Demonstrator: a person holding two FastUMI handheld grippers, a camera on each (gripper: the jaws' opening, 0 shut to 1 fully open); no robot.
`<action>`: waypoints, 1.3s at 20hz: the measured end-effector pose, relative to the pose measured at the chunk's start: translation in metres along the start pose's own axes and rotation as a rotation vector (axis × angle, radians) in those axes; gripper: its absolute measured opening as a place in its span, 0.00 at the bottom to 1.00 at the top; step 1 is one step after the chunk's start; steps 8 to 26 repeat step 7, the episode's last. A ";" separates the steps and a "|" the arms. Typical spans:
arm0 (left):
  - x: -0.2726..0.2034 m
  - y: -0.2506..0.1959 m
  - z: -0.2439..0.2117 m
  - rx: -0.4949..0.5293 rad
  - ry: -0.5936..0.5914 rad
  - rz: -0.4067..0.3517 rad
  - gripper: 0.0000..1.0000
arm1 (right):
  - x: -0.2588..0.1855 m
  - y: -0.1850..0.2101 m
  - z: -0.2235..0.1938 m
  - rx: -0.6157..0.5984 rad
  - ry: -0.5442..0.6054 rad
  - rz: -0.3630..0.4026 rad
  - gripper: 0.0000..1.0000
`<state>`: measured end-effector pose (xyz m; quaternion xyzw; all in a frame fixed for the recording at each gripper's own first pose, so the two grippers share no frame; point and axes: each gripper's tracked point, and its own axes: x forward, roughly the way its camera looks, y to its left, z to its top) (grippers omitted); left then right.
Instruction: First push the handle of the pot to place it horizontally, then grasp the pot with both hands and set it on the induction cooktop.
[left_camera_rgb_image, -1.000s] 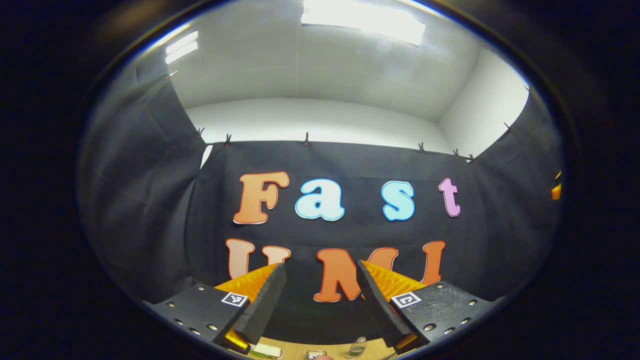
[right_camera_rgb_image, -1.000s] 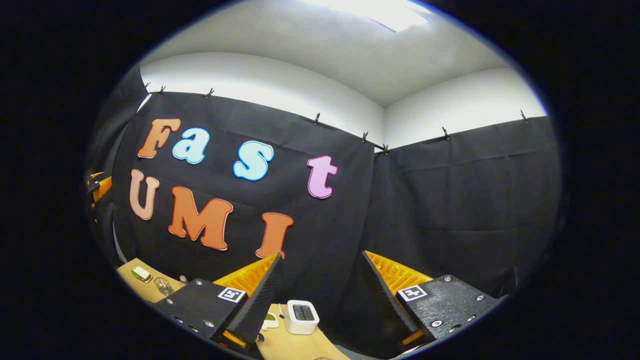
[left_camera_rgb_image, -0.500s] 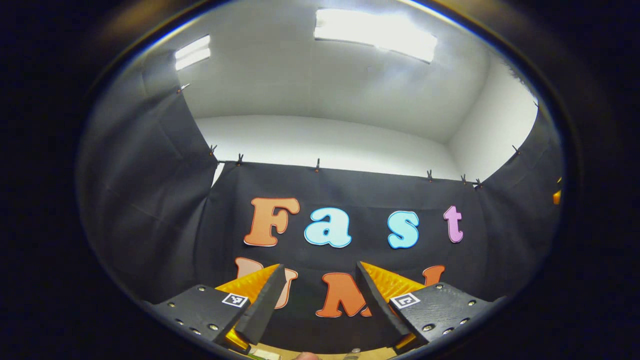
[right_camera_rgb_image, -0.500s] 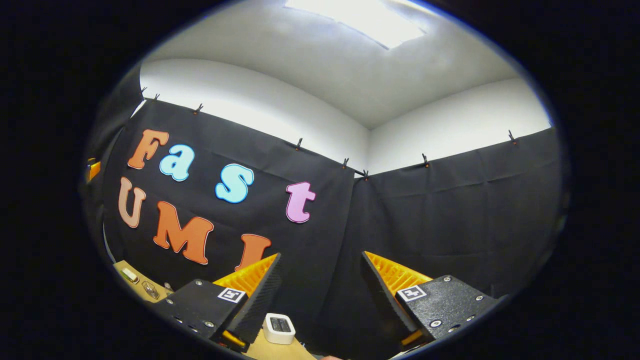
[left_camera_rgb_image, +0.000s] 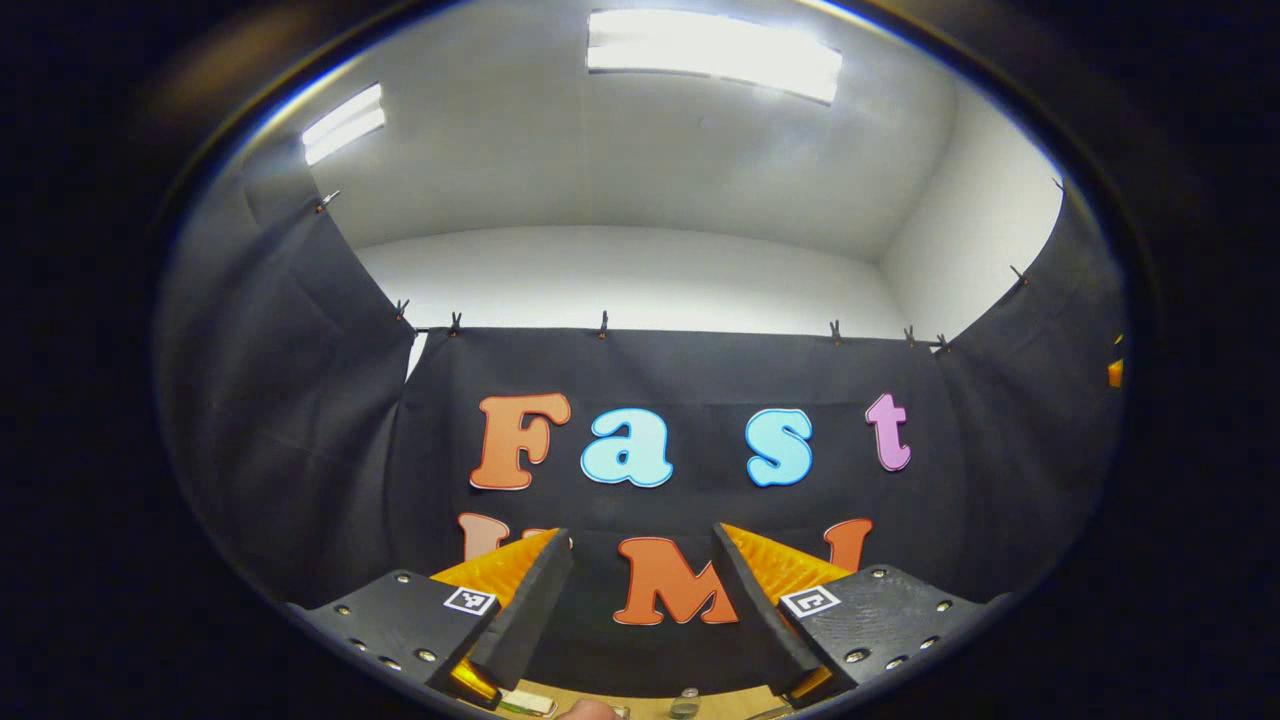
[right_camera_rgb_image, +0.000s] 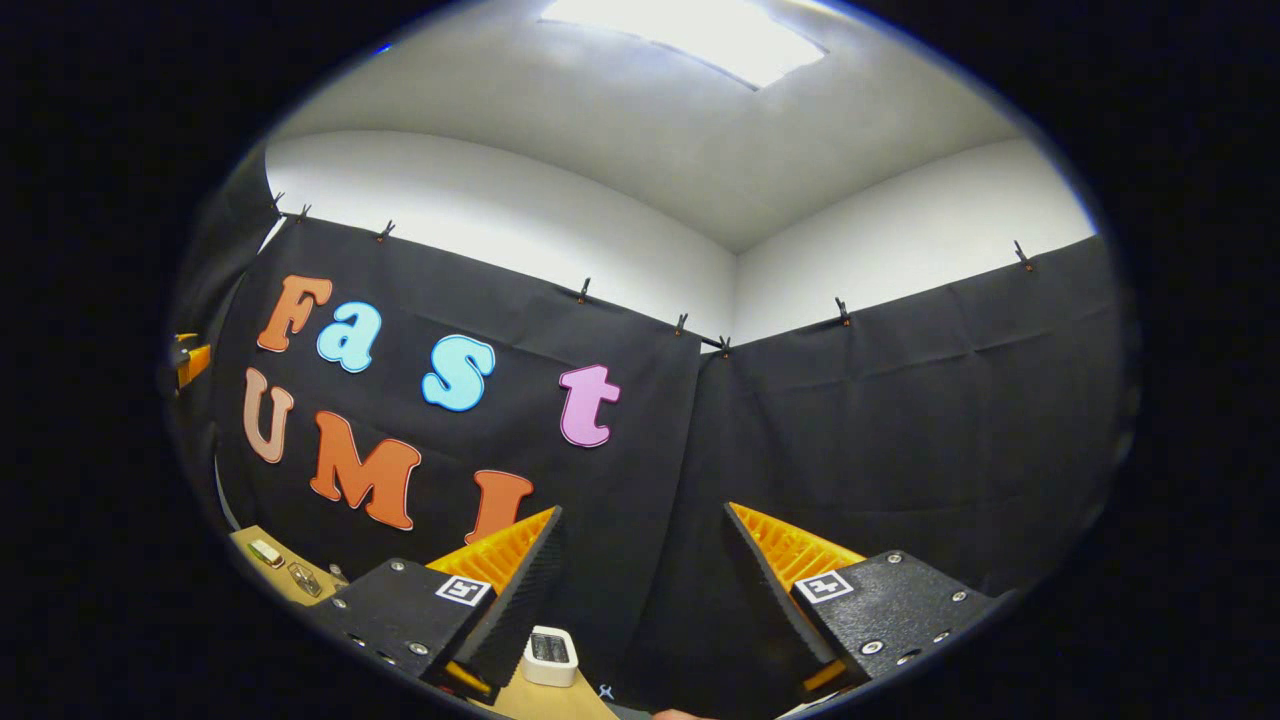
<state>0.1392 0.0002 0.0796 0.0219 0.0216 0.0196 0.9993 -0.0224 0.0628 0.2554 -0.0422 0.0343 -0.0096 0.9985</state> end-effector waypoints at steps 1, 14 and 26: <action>0.001 -0.007 0.002 -0.006 0.003 0.001 0.87 | 0.000 -0.006 0.000 0.005 0.004 -0.004 0.95; 0.008 -0.008 0.001 -0.116 0.054 0.033 0.87 | -0.001 -0.019 0.010 0.025 -0.017 -0.019 0.95; 0.008 -0.008 0.001 -0.116 0.054 0.033 0.87 | -0.001 -0.019 0.010 0.025 -0.017 -0.019 0.95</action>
